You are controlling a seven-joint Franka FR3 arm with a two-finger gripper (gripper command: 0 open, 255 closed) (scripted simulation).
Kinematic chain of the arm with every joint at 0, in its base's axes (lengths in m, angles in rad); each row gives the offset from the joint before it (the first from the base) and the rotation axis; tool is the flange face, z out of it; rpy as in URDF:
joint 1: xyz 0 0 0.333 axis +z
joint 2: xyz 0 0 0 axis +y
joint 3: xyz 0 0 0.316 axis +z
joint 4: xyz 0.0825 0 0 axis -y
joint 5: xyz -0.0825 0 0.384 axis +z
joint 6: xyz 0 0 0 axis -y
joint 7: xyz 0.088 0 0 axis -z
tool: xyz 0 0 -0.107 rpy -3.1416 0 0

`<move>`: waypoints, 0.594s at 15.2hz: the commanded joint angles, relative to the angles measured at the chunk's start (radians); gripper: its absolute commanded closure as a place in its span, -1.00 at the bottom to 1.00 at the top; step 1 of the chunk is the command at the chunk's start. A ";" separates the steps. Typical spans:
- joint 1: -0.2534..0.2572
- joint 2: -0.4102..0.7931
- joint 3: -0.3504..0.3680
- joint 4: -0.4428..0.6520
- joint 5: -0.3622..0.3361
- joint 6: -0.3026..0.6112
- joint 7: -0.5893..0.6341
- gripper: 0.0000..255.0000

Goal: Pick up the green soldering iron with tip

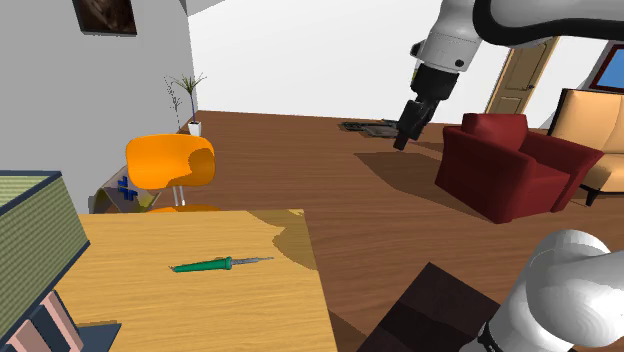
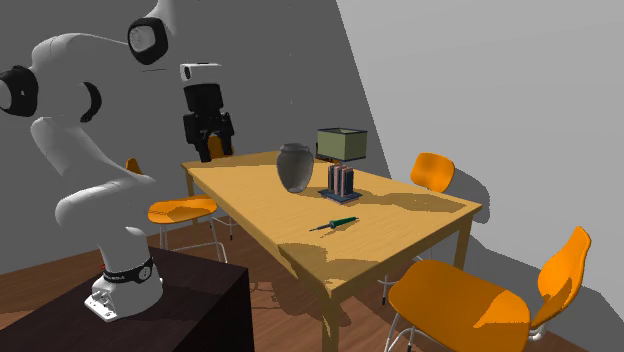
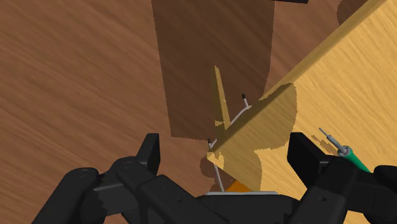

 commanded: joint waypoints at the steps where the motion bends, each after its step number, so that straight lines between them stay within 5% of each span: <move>1: 0.000 0.000 0.000 0.000 0.000 0.000 0.000 -1.00; 9: 0.057 0.169 0.090 -0.038 0.032 0.217 0.007 -1.00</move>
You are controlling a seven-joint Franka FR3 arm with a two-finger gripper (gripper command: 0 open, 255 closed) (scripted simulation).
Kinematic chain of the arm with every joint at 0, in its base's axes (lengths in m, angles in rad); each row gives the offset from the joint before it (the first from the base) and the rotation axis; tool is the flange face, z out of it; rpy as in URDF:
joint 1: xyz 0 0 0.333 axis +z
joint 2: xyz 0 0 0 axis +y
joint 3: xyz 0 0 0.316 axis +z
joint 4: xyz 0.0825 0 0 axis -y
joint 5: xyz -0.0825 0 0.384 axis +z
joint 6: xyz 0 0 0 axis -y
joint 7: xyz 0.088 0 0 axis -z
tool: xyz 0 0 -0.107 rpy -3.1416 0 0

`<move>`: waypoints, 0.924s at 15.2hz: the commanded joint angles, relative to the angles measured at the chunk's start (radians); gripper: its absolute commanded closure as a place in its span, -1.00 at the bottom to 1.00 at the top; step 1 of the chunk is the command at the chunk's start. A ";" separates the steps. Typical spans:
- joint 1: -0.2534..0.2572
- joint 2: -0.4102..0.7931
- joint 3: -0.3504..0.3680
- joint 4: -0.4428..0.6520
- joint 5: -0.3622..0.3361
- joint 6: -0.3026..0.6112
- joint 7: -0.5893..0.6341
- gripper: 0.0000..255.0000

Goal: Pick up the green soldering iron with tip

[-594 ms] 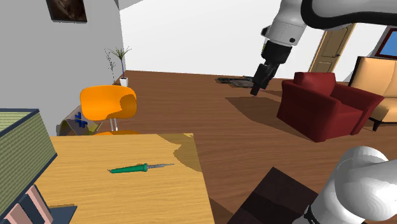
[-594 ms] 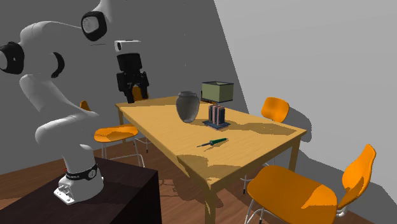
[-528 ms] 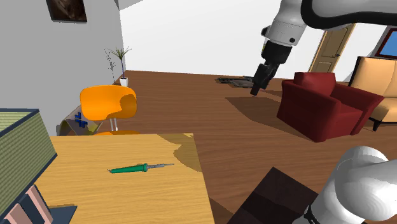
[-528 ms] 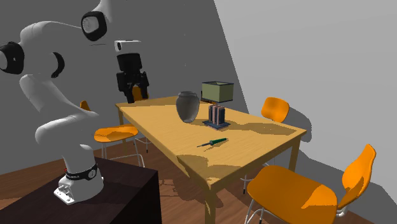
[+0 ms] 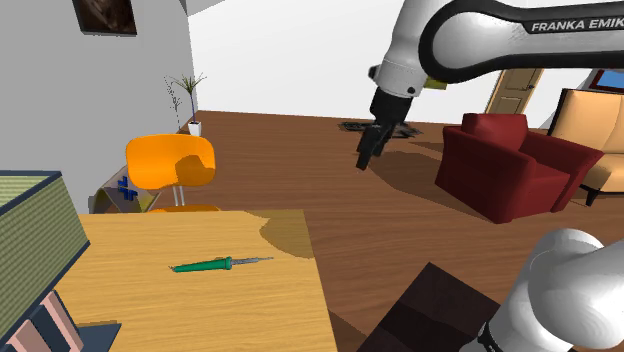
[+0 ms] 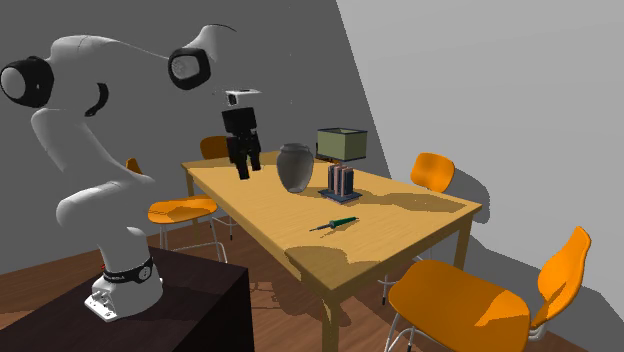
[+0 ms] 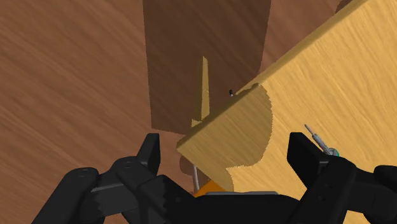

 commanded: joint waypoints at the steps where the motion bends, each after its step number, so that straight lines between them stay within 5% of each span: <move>1: 0.013 0.047 0.023 -0.004 0.005 0.055 0.002 -1.00; 14: 0.073 0.424 0.179 0.087 -0.047 0.349 0.050 -1.00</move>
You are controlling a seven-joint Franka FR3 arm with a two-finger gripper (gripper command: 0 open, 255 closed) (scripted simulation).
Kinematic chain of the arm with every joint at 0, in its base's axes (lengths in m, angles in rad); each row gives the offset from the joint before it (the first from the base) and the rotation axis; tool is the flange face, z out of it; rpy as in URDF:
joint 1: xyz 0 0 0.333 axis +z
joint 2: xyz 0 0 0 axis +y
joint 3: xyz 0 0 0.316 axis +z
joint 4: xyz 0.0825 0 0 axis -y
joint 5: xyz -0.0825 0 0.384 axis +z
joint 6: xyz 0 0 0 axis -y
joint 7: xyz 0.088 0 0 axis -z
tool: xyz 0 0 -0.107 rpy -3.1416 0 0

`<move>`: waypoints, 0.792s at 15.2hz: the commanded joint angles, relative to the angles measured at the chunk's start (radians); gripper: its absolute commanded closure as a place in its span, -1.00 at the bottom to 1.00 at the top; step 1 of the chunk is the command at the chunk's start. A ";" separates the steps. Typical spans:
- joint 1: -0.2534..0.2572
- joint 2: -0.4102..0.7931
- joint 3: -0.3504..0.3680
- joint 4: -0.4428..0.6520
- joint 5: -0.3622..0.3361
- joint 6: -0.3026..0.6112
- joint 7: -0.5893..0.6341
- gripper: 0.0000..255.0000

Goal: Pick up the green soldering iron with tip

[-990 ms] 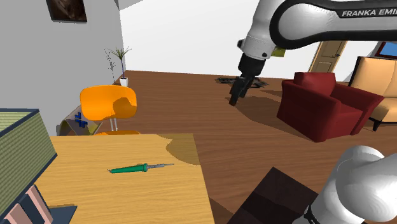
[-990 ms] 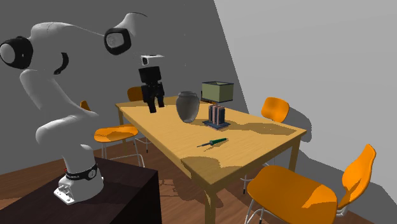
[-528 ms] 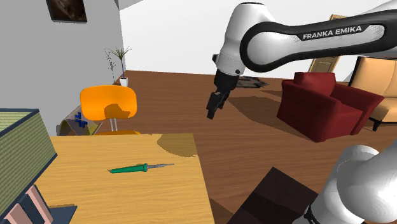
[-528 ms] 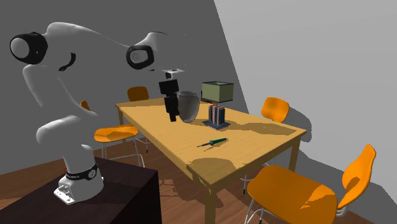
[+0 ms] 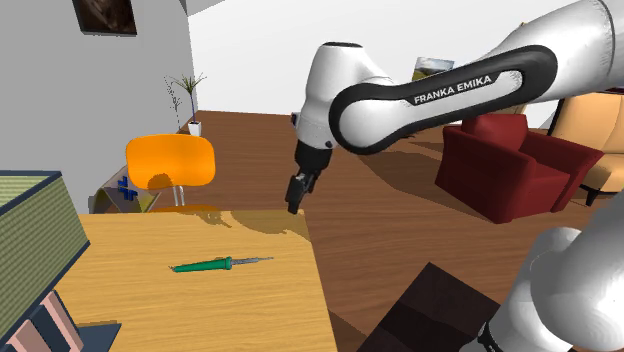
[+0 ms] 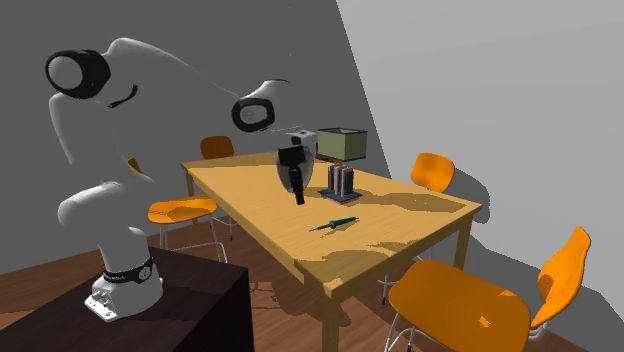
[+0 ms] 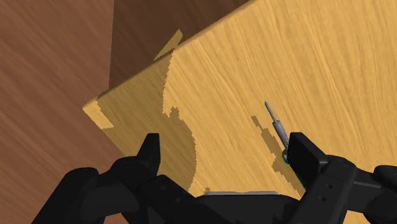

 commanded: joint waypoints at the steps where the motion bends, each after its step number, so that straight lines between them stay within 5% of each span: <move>1: 0.006 0.067 0.020 0.032 -0.023 0.036 0.009 -1.00; 12: 0.090 0.444 0.094 0.247 -0.230 0.165 0.119 -1.00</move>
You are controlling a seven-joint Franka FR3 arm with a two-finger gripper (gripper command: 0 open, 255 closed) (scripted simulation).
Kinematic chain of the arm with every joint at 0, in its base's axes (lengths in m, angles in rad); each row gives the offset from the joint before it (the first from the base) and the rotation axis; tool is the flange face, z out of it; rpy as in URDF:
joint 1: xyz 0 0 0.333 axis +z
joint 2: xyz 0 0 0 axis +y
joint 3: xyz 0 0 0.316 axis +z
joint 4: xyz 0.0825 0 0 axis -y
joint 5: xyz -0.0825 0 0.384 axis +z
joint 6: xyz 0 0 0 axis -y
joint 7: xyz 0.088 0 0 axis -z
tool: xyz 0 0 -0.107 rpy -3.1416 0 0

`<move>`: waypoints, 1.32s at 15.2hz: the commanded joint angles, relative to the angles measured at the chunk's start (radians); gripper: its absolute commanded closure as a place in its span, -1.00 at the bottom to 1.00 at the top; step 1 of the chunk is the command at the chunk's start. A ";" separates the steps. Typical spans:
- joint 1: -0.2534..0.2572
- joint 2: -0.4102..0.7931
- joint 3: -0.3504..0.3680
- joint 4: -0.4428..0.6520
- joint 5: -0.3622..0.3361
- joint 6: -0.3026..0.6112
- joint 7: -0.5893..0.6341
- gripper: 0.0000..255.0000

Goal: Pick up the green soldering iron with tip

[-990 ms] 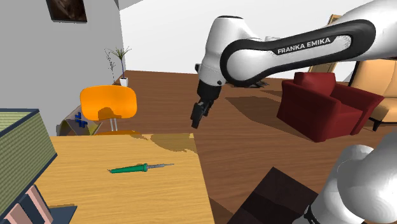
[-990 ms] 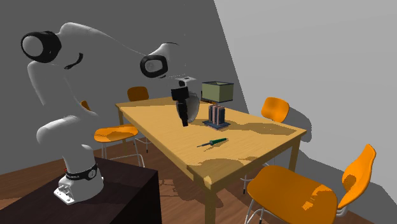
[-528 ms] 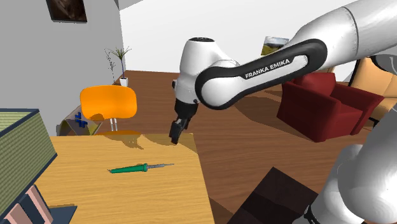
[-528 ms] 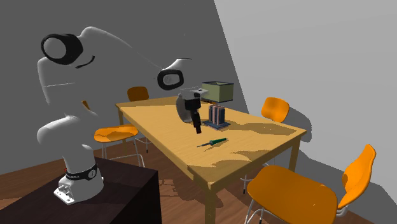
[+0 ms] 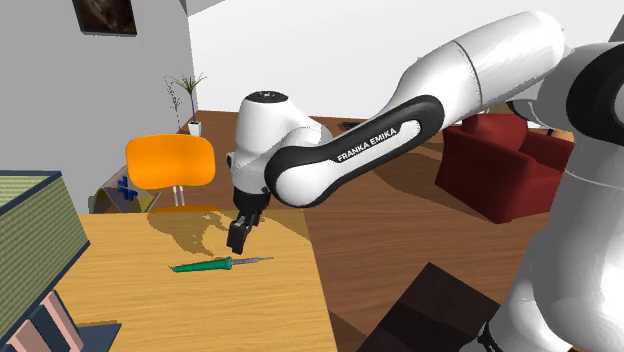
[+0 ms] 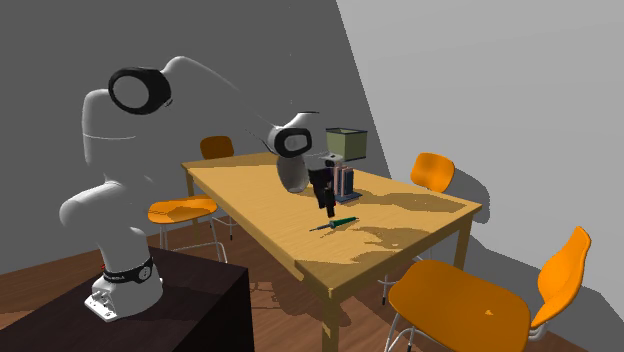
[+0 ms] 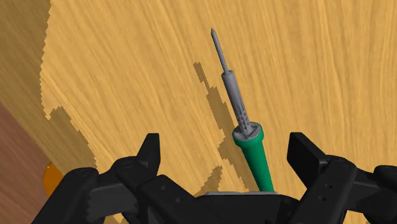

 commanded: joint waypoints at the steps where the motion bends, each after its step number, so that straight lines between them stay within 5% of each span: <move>1: 0.026 0.075 0.004 0.049 -0.046 0.017 0.023 -1.00; 12: 0.067 0.195 -0.019 0.068 -0.127 0.105 0.072 -1.00; 13: 0.067 0.197 -0.019 0.071 -0.127 0.104 0.071 1.00; 20: 0.065 0.192 -0.018 0.069 -0.124 0.102 0.069 1.00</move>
